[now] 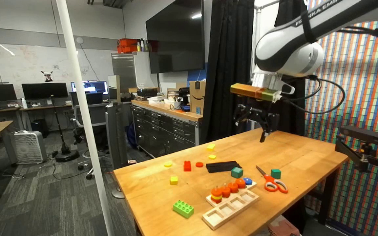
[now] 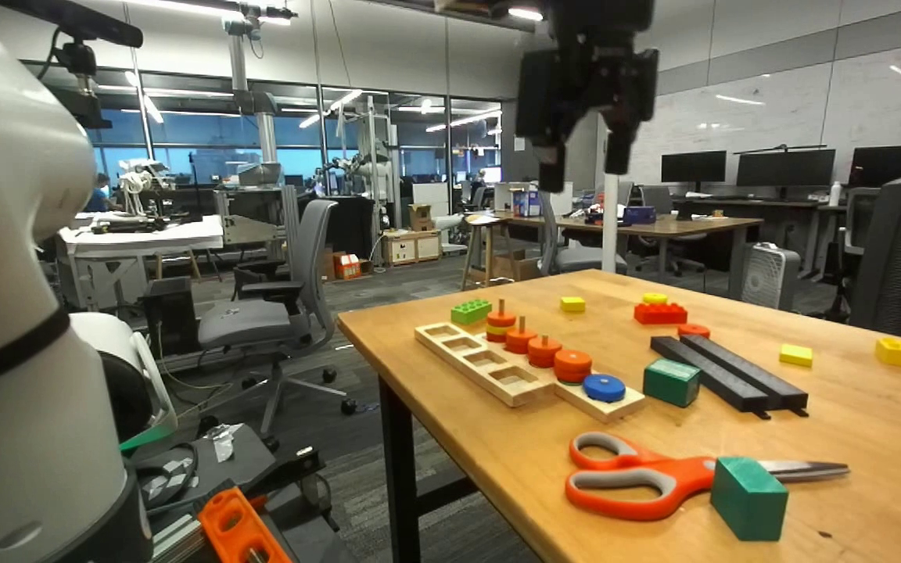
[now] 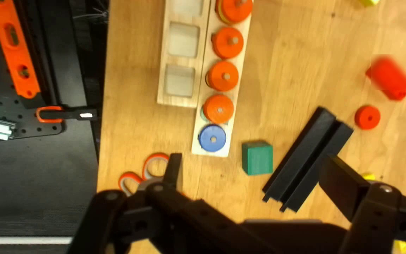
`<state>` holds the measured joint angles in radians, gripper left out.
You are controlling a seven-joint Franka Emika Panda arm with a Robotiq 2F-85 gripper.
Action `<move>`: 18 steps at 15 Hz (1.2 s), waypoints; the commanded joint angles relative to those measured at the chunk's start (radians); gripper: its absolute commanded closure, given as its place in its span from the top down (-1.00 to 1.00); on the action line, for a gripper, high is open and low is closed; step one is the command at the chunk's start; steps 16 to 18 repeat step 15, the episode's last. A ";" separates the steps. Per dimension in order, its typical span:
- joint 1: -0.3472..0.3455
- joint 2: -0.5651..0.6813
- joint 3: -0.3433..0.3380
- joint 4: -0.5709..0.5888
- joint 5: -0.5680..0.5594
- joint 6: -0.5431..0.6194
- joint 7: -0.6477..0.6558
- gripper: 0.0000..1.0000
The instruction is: Move the green block on the wooden pallet to the right
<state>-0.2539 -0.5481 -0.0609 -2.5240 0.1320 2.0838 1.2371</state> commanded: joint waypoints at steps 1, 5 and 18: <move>0.098 -0.092 0.059 0.102 0.051 -0.227 -0.042 1.00; 0.183 -0.127 0.096 0.142 0.091 -0.363 -0.137 1.00; 0.184 -0.128 0.121 0.059 0.090 -0.425 -0.470 1.00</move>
